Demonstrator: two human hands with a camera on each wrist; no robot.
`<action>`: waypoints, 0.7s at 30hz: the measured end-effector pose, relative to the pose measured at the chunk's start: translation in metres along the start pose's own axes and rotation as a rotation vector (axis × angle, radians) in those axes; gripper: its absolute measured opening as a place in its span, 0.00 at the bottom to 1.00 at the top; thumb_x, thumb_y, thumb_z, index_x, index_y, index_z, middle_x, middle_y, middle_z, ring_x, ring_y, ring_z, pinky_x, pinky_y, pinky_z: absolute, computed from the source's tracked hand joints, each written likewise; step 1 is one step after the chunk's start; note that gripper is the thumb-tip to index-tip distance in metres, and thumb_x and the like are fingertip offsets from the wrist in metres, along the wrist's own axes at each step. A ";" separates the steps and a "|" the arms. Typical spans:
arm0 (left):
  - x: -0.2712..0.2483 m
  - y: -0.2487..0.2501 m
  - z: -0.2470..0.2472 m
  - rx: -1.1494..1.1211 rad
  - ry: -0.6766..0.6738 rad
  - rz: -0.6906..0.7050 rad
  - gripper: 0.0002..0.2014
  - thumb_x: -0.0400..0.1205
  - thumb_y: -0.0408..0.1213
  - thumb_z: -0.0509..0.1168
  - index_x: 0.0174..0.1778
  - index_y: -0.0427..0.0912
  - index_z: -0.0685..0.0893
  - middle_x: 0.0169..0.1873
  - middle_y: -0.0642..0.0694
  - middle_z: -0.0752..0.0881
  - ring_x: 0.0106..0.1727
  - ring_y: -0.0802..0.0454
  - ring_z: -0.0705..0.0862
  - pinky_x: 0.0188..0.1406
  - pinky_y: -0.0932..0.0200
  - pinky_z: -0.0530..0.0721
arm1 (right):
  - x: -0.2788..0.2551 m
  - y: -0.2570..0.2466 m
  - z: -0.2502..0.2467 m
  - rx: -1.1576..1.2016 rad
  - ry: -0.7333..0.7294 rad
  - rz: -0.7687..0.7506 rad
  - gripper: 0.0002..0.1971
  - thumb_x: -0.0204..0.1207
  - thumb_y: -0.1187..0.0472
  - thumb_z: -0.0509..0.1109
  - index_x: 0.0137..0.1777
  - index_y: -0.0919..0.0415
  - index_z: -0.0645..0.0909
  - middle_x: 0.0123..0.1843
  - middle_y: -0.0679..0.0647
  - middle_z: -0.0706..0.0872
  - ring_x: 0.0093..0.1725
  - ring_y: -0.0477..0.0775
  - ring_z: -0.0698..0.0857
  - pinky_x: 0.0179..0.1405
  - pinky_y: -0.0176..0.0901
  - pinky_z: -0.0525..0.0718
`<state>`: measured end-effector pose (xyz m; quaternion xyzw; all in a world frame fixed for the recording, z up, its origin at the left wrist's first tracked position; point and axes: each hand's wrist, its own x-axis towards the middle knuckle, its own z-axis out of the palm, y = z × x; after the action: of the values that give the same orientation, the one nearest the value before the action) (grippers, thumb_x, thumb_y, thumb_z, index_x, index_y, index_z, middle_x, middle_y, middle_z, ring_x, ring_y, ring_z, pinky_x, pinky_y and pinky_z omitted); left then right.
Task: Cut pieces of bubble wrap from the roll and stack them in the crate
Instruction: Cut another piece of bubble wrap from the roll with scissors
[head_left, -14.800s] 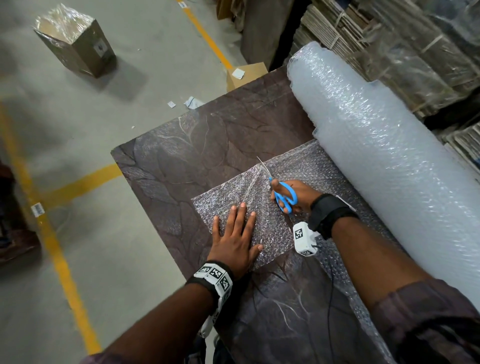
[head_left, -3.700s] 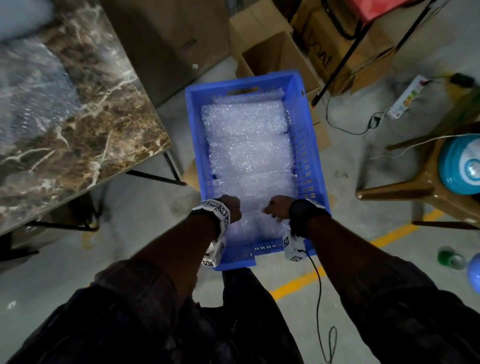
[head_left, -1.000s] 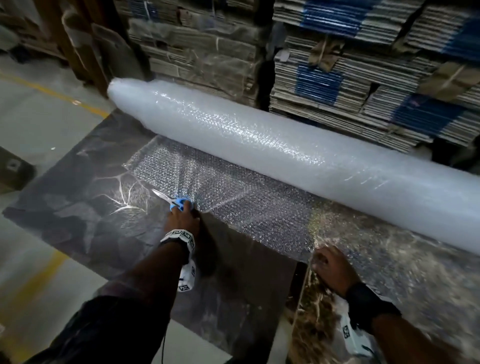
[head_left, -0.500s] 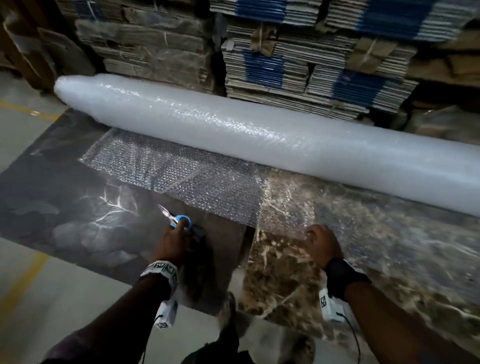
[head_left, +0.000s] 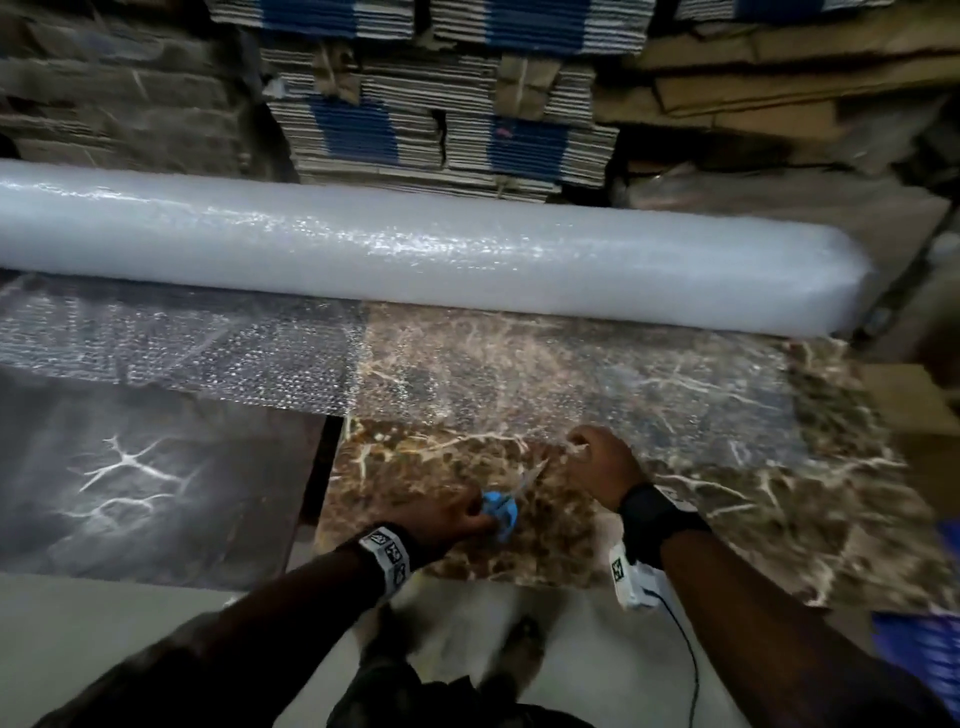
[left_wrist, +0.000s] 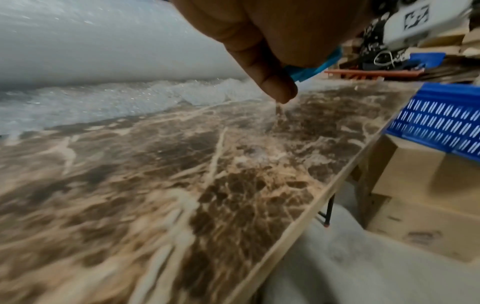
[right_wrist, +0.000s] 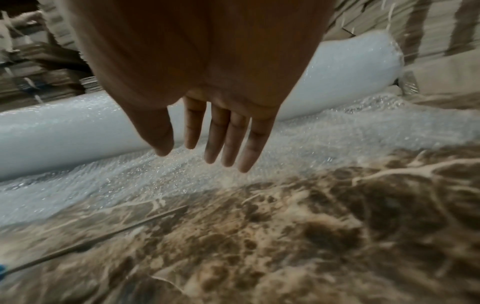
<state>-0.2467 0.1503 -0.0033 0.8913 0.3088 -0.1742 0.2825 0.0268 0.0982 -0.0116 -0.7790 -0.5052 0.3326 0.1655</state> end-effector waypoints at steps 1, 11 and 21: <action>0.005 0.000 0.005 0.010 0.002 0.010 0.12 0.84 0.57 0.57 0.56 0.55 0.76 0.45 0.50 0.80 0.39 0.50 0.81 0.39 0.56 0.72 | -0.006 0.003 -0.002 -0.027 -0.033 -0.018 0.20 0.78 0.59 0.73 0.68 0.64 0.79 0.68 0.63 0.81 0.67 0.64 0.80 0.65 0.52 0.78; 0.004 0.005 0.019 0.079 0.003 0.065 0.20 0.66 0.44 0.75 0.55 0.58 0.88 0.58 0.56 0.86 0.43 0.60 0.87 0.32 0.69 0.80 | -0.025 0.002 0.036 -0.403 -0.314 -0.264 0.33 0.76 0.48 0.72 0.80 0.50 0.69 0.83 0.59 0.67 0.79 0.63 0.68 0.77 0.52 0.68; 0.028 -0.076 -0.013 -0.302 0.495 -0.316 0.20 0.75 0.32 0.73 0.63 0.39 0.81 0.62 0.39 0.79 0.60 0.39 0.80 0.58 0.47 0.80 | -0.012 0.044 0.010 -0.357 -0.199 -0.141 0.24 0.75 0.47 0.65 0.69 0.53 0.80 0.69 0.63 0.78 0.71 0.67 0.73 0.68 0.55 0.75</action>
<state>-0.2730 0.2203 -0.0374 0.7956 0.5251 0.0538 0.2973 0.0462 0.0677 -0.0409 -0.7220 -0.6229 0.3010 -0.0030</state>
